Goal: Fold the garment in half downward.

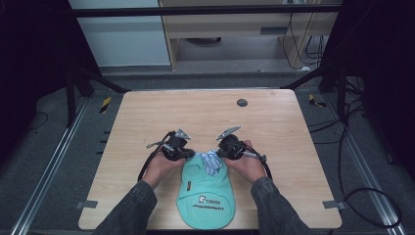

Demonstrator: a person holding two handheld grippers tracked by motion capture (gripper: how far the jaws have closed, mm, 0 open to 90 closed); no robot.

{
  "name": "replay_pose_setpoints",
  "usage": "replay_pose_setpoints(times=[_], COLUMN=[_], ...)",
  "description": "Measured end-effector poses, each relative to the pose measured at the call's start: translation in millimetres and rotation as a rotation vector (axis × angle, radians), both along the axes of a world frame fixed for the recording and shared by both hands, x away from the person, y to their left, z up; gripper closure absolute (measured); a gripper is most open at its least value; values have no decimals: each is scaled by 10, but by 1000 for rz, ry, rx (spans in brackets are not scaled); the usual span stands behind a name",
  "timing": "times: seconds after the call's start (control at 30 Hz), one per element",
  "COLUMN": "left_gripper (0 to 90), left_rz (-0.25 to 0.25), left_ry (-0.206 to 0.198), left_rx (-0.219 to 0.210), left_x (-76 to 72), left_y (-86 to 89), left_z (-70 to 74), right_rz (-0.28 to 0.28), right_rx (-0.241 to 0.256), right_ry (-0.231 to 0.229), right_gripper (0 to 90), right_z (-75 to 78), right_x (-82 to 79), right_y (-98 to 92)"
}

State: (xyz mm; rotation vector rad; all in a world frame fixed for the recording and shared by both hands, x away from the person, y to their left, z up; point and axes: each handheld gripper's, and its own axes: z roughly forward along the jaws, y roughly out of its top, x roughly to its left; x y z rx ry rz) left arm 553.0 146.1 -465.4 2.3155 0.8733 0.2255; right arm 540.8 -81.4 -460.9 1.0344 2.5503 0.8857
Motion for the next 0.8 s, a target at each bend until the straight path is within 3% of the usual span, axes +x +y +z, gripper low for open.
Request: replay_pose_setpoints(times=[0.43,0.8], left_gripper=[849,850], left_rz=[-18,-44], left_ry=[-26,-83], left_rx=[13,23], left_x=[-35,-91], left_y=[-19,-43], left_z=[104,368], right_rz=[14,18], right_rx=[-4,12], right_ry=[-18,-50], right_gripper=[841,842], right_z=[107,305], right_x=[-27,-97], right_y=[-12,-60])
